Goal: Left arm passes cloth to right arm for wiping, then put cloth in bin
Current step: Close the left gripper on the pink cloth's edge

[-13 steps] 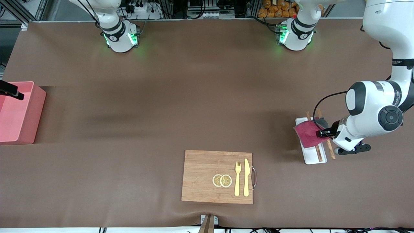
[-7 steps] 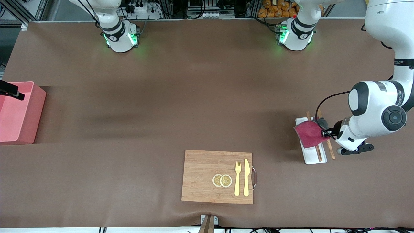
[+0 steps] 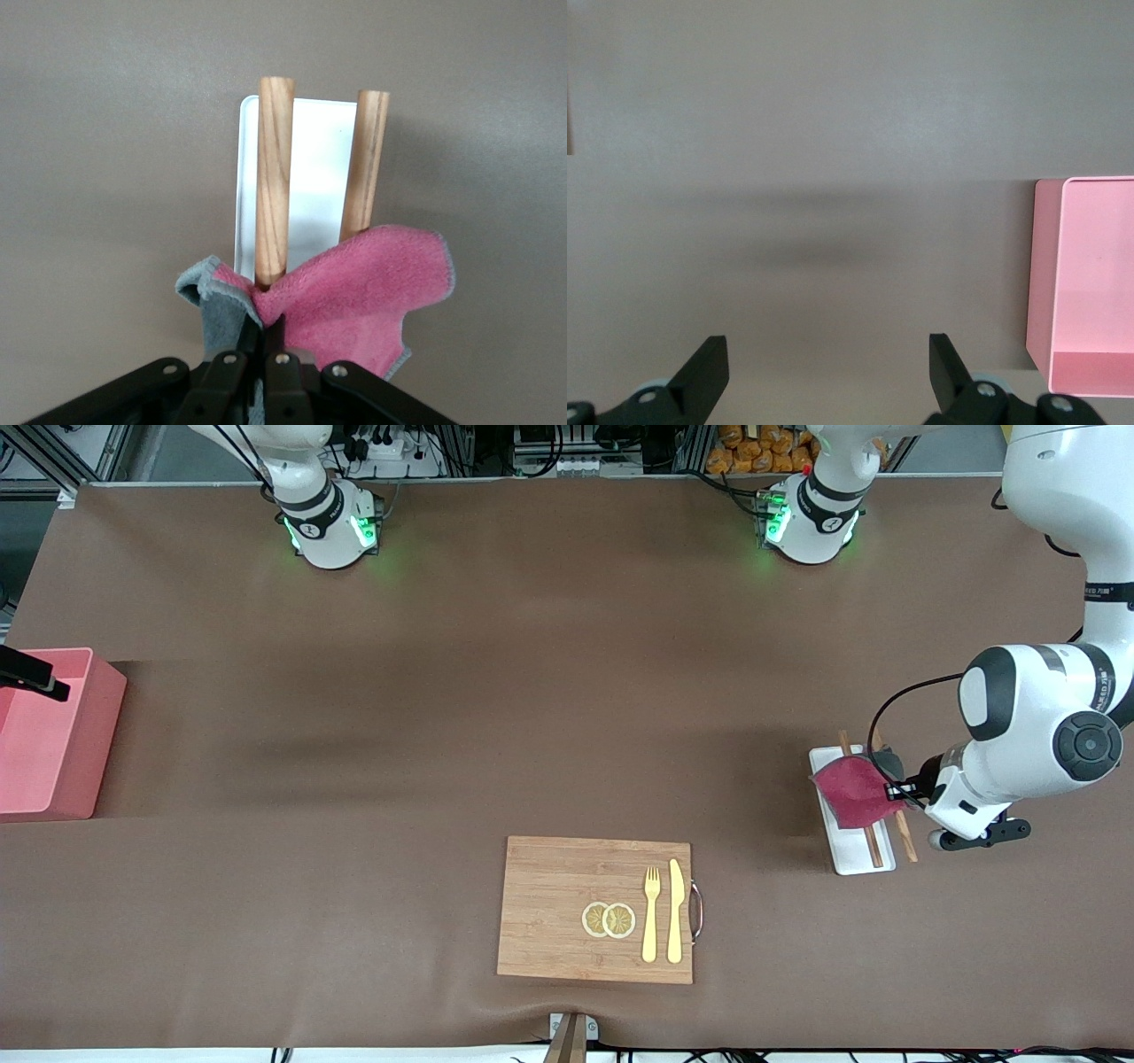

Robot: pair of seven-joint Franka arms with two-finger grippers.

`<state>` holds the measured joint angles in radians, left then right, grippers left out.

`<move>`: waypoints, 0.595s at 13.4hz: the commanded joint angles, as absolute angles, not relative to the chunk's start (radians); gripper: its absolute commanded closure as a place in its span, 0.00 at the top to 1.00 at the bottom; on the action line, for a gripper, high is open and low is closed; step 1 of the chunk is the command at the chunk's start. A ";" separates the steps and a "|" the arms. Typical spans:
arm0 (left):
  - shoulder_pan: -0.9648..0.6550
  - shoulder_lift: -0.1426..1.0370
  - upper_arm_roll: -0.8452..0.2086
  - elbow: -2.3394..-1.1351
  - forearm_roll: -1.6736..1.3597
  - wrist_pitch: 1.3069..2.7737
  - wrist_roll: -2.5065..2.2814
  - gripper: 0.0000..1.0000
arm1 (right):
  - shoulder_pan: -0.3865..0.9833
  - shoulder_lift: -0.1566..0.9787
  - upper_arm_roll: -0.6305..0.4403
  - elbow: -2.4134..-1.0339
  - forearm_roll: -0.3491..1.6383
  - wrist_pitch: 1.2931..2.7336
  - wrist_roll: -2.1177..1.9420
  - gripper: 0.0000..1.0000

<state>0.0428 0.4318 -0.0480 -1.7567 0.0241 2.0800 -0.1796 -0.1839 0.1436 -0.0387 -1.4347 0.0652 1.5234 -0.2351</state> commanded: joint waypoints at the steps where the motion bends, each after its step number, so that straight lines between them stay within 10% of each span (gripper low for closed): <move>1: 0.043 0.433 -0.055 -1.759 0.052 2.092 -0.195 0.00 | -0.193 0.146 -0.029 -1.425 0.095 1.522 -0.215 1.00; 8: 0.037 0.284 -0.103 -1.750 0.051 1.976 -0.202 0.00 | -0.195 0.146 -0.029 -1.428 0.129 1.516 -0.177 1.00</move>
<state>0.0387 0.3568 -0.0865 -1.7413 0.0241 2.0355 -0.1796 -0.1839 0.1436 -0.0386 -1.4345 0.1121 1.5229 -0.2187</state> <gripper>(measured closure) 0.952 0.000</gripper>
